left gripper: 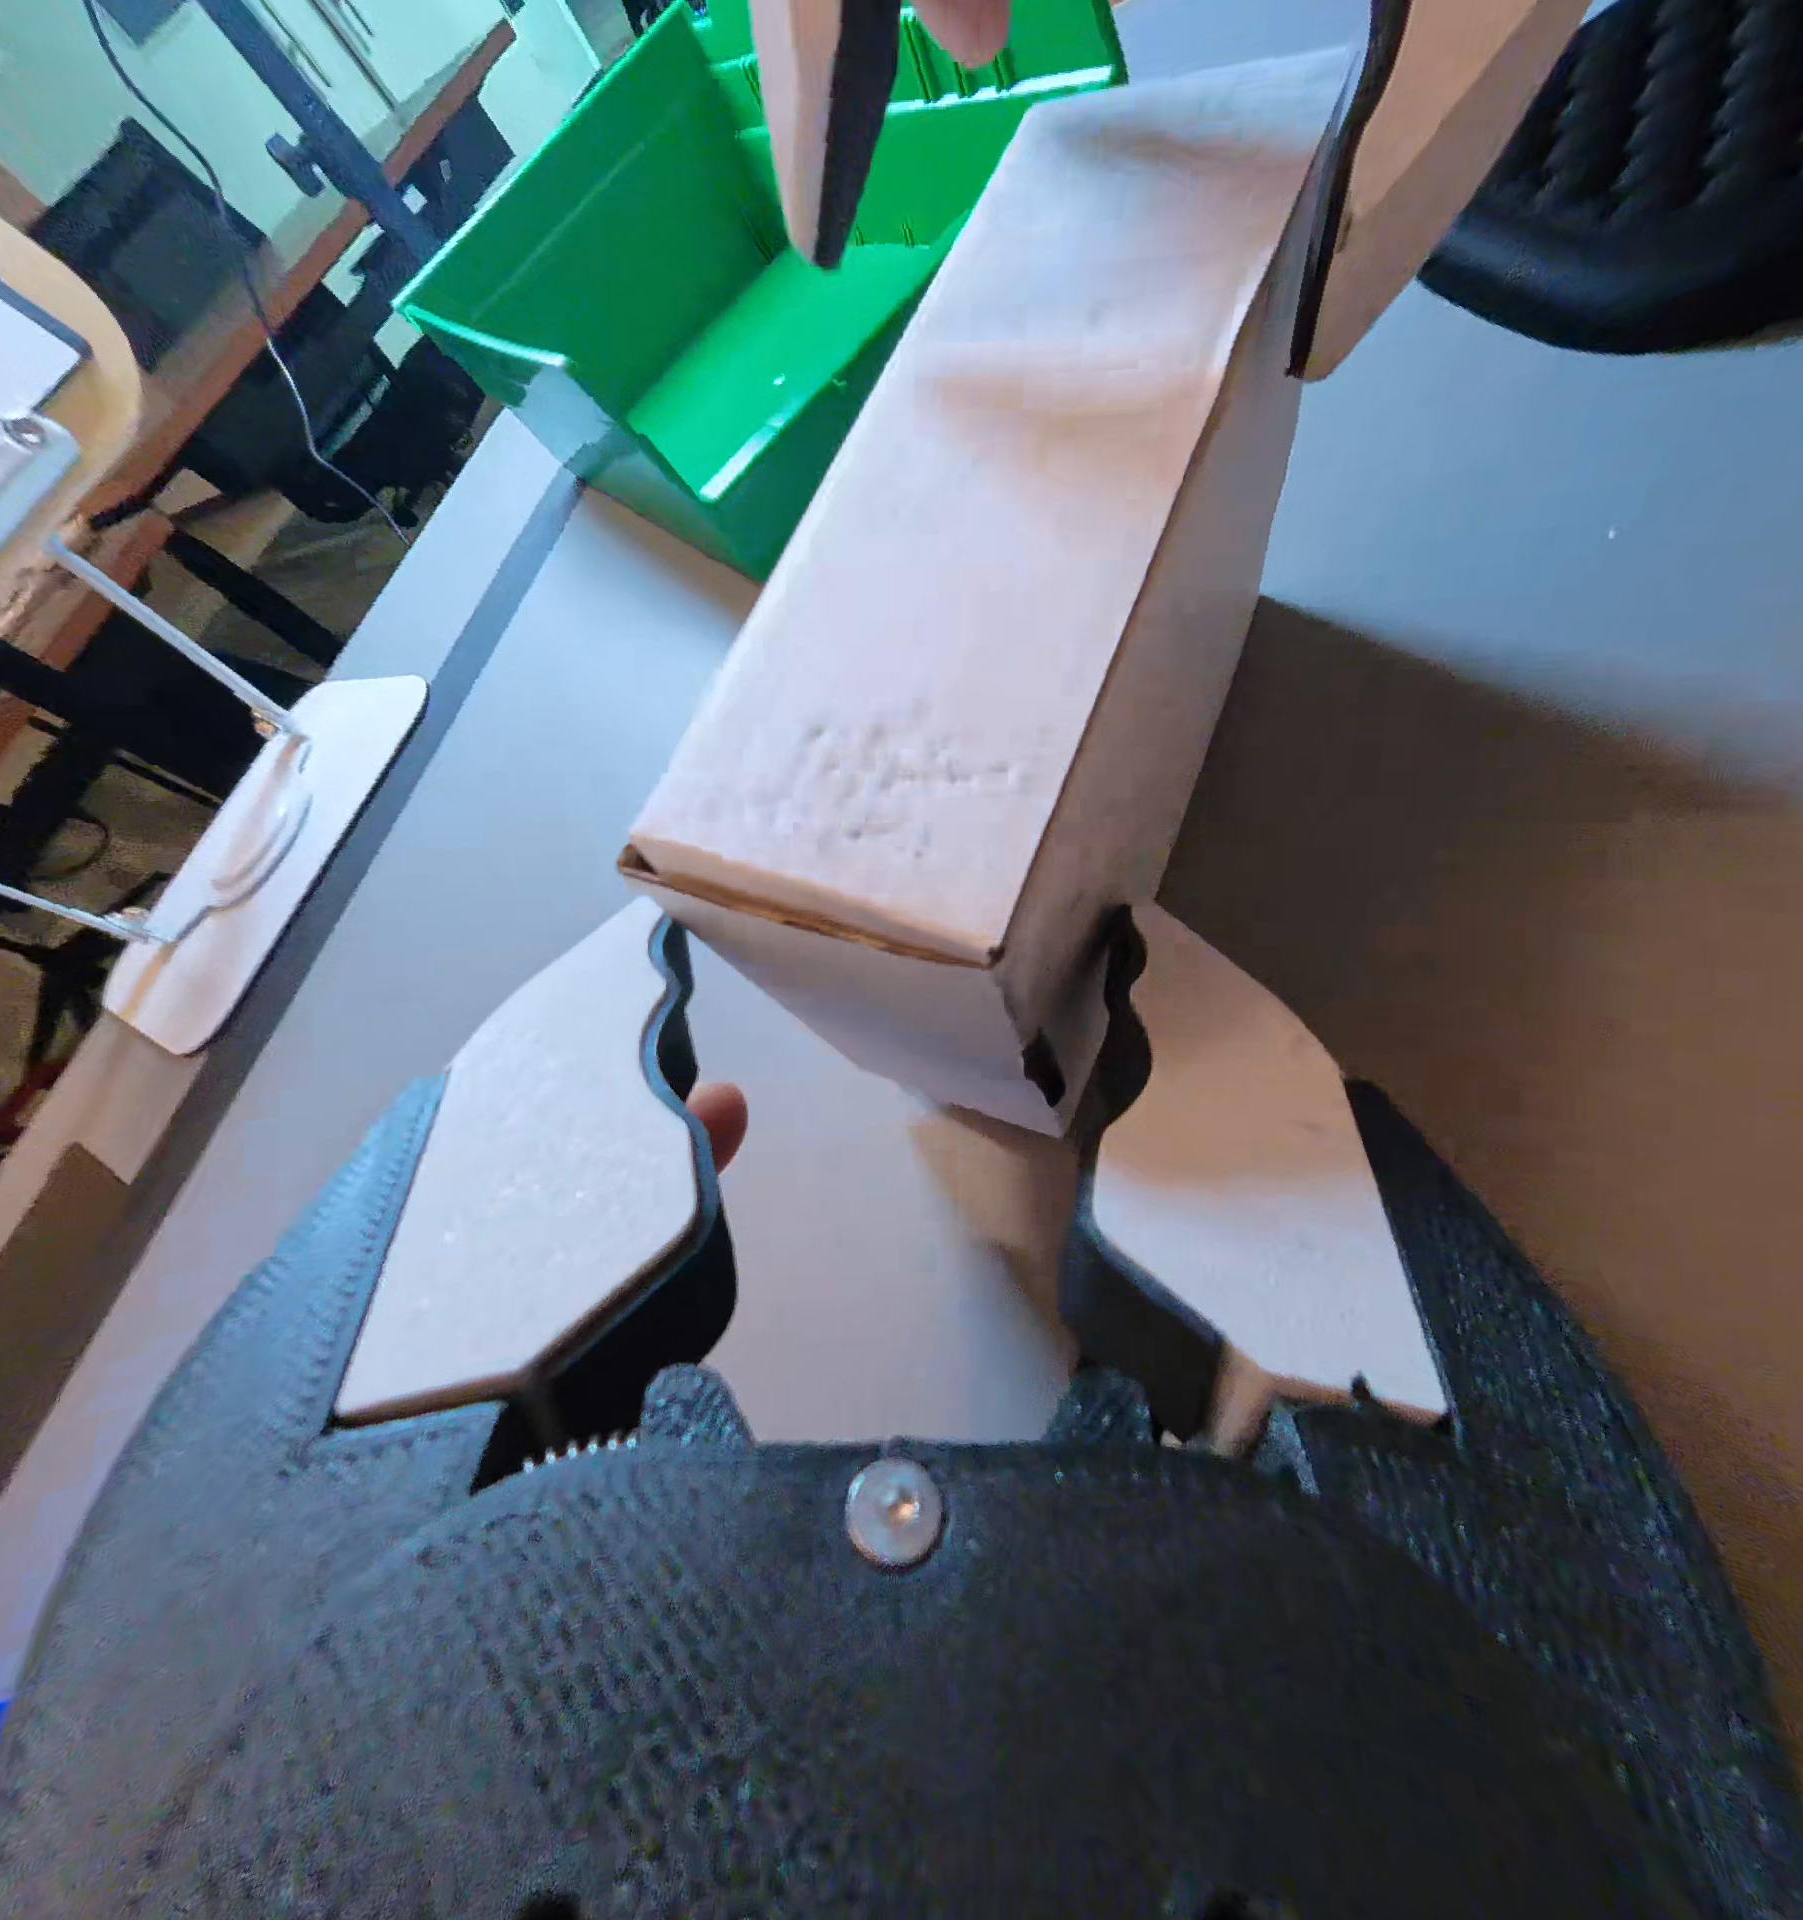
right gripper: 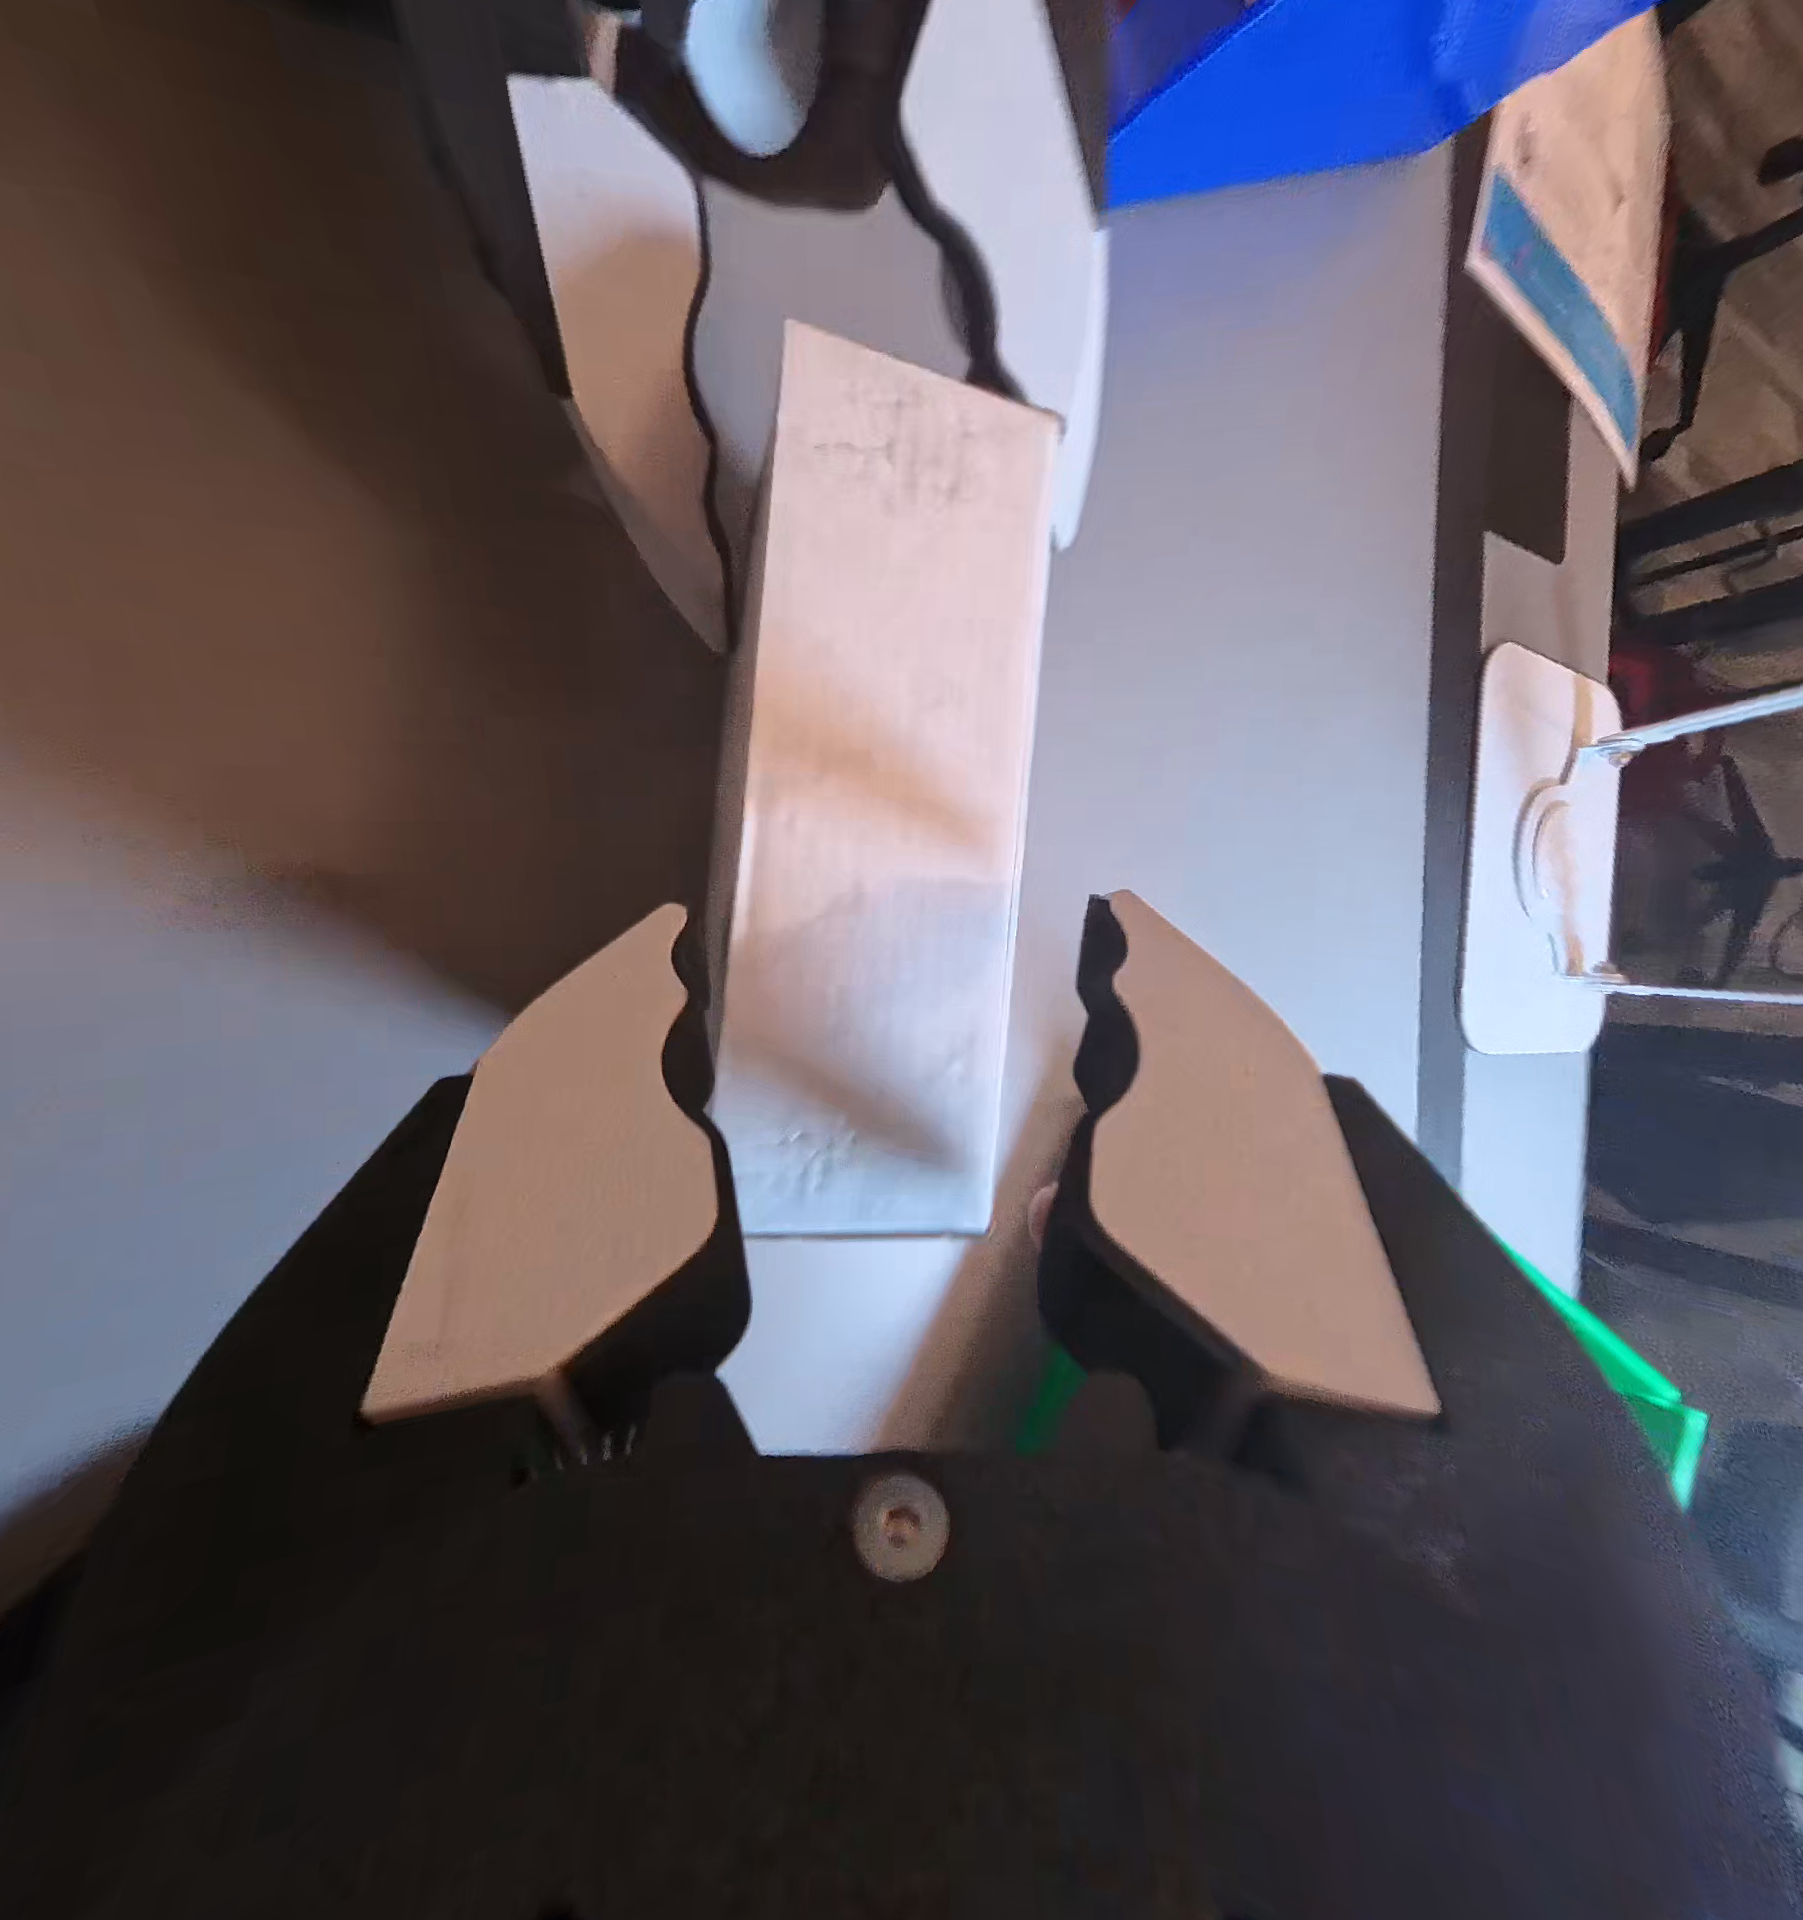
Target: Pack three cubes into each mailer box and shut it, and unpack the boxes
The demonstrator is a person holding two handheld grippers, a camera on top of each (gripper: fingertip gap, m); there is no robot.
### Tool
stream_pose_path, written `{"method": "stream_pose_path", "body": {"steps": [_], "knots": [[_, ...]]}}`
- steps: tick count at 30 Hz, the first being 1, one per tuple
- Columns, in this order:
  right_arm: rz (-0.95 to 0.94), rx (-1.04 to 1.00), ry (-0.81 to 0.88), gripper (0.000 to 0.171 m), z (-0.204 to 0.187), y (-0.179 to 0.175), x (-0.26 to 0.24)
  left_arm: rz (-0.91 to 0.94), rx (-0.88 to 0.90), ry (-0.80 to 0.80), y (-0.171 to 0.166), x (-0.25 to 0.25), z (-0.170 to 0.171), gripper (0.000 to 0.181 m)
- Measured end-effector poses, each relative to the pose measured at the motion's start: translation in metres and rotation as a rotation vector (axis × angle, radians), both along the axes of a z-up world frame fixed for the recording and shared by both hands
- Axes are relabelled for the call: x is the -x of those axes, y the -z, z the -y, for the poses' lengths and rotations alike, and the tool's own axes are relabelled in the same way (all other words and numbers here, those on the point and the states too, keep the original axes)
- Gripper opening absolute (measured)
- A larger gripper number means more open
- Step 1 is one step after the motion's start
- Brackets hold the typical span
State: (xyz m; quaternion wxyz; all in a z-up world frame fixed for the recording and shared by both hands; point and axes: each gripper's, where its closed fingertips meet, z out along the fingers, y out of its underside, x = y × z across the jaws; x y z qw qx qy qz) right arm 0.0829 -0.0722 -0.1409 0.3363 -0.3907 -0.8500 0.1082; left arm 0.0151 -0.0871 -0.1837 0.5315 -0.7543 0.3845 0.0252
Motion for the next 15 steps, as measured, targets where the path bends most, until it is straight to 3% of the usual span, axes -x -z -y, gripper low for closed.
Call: {"method": "stream_pose_path", "body": {"steps": [1,5,15], "knots": [[0.038,-0.049,-0.005,0.070,0.002,0.003,0.000,-0.041,-0.030,-0.003,-0.001,-0.003,-0.001,0.077],[0.147,-0.232,-0.029,0.070,0.009,0.018,0.000,-0.142,-0.147,-0.004,-0.009,-0.011,0.001,0.073],[0.135,-0.292,0.044,0.075,0.014,0.031,0.002,-0.223,-0.188,-0.083,-0.010,-0.013,0.009,0.071]]}}
